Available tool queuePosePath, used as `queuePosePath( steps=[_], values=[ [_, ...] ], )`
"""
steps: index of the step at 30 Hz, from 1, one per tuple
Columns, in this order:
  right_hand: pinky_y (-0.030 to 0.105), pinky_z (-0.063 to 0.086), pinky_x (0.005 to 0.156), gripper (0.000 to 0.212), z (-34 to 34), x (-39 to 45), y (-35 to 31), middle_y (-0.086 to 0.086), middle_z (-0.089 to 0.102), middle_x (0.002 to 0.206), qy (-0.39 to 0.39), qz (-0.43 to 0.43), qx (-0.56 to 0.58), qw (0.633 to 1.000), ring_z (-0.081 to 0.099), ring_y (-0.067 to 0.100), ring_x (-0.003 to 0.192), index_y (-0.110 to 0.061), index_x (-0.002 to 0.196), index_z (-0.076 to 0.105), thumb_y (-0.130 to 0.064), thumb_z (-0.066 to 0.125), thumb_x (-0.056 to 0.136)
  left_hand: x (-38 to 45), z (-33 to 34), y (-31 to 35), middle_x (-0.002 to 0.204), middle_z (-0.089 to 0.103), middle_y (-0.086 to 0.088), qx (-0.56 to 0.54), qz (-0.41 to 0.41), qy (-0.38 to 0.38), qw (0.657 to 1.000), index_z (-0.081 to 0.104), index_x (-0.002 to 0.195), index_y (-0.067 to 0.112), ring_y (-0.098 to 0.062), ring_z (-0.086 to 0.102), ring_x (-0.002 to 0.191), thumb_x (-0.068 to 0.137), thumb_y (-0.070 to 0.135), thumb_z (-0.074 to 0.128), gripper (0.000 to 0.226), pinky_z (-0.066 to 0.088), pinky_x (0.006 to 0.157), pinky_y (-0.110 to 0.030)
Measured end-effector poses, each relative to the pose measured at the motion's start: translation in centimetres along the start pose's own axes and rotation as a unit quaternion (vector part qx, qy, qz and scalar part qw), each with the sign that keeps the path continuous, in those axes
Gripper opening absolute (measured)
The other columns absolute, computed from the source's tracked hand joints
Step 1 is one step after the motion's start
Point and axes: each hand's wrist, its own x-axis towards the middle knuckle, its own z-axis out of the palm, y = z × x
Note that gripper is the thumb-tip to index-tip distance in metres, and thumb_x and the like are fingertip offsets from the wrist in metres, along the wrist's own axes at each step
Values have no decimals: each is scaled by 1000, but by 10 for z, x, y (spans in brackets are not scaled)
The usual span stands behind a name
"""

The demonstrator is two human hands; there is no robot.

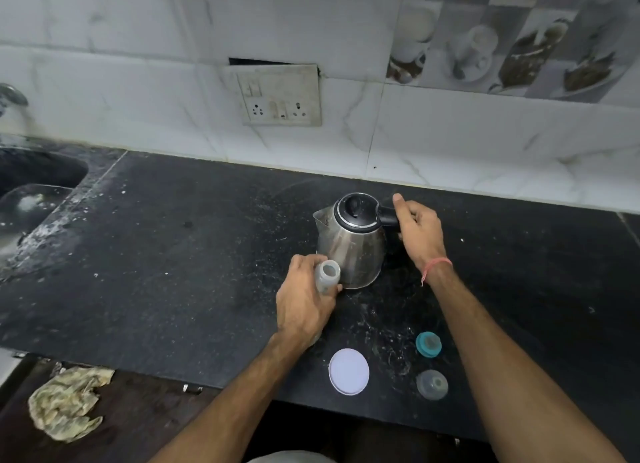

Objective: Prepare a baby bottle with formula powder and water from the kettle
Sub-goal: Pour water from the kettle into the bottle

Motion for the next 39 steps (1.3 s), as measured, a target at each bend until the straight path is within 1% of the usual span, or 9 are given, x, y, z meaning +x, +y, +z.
queuePosePath(
  steps=[2, 4, 6, 16, 22, 27, 31, 35, 39],
  values=[
    [41, 44, 62, 70, 10, 3, -2, -1, 37, 63, 52, -10, 25, 998, 36, 13, 62, -1, 67, 47, -57, 66, 104, -1, 0, -5, 125, 58, 21, 28, 21, -13, 999, 65, 130, 38, -12, 71, 106, 94, 43, 87, 42, 57, 93, -40],
    [34, 29, 58, 67, 18, 2, -5, -9, 25, 54, 127, -21, 31, 991, 25, 12, 54, -14, 56, 35, -44, 70, 104, -1, -1, -7, 125, 57, 21, 39, 28, -20, 999, 65, 131, 38, -13, 71, 105, 94, 47, 86, 44, 60, 94, -41],
    [32, 27, 56, 69, 22, 3, -2, -9, 22, 50, 163, -30, 31, 986, 23, 13, 51, -16, 52, 31, -42, 70, 102, 0, -1, -5, 124, 58, 20, 48, 34, -25, 998, 65, 130, 37, -12, 71, 105, 92, 48, 87, 45, 61, 94, -41],
    [32, 28, 54, 72, -28, 2, 5, -9, 20, 47, 175, -63, 18, 982, 21, 14, 49, -14, 48, 29, -39, 71, 102, 2, 3, -7, 121, 61, 19, 13, 19, -1, 1000, 68, 127, 35, -9, 70, 103, 87, 59, 92, 53, 60, 91, -39],
    [44, 54, 65, 77, -60, 1, 16, 33, 50, 59, 174, -78, -6, 982, 42, 26, 53, 9, 59, 52, -55, 67, 100, 3, 4, -6, 121, 64, 20, 12, 9, 4, 1000, 69, 123, 38, -9, 70, 104, 84, 62, 93, 52, 57, 90, -36],
    [46, 58, 69, 75, -65, -14, 14, 33, 58, 63, 166, -88, -17, 982, 59, 47, 60, 4, 55, 53, -54, 66, 100, 3, 3, -5, 120, 64, 18, 24, 6, 3, 1000, 70, 123, 36, -12, 71, 104, 83, 63, 94, 54, 55, 88, -35],
    [43, 56, 66, 72, -66, -24, 5, 28, 58, 61, 167, -102, -41, 980, 56, 45, 57, 0, 54, 51, -53, 65, 101, 2, 2, -3, 121, 67, 14, 40, 7, 1, 999, 72, 124, 34, -17, 73, 105, 78, 62, 97, 60, 60, 92, -44],
    [38, 49, 64, 70, -67, -30, -5, 28, 57, 62, 176, -114, -61, 976, 45, 26, 52, 1, 56, 54, -52, 64, 101, 0, 0, -1, 117, 67, 14, 39, 7, 2, 999, 73, 122, 34, -18, 73, 103, 77, 62, 98, 59, 60, 89, -44],
    [40, 52, 67, 71, -66, -31, -15, 28, 55, 62, 172, -123, -106, 972, 52, 44, 59, 3, 61, 60, -57, 61, 100, -1, -1, 0, 118, 68, 14, 40, 5, 3, 999, 73, 121, 32, -20, 73, 103, 78, 55, 100, 56, 59, 88, -41]
  ],
)
